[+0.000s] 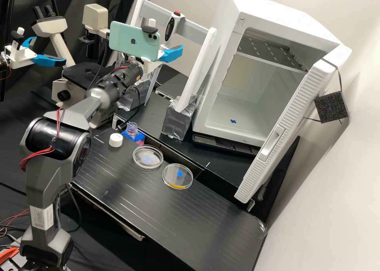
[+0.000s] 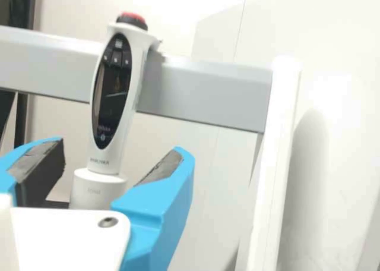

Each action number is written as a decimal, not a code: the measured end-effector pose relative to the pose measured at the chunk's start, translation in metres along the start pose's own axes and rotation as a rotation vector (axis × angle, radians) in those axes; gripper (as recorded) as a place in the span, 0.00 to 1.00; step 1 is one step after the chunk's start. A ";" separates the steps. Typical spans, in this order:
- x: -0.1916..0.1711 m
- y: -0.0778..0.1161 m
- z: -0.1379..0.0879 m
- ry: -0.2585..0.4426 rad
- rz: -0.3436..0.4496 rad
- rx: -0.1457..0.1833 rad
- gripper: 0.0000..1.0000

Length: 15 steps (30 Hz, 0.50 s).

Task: Use the pipette

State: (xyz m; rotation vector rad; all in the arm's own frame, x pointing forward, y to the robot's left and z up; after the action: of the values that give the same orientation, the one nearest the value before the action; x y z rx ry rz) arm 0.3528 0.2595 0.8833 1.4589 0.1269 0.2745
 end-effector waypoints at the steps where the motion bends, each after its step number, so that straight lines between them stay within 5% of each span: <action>1: 0.001 -0.001 0.001 -0.004 -0.003 -0.001 1.00; 15: -0.003 -0.015 0.011 -0.033 -0.044 0.000 1.00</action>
State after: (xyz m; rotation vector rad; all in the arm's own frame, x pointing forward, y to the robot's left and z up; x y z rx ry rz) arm 0.3543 0.2464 0.8696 1.4582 0.1324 0.2148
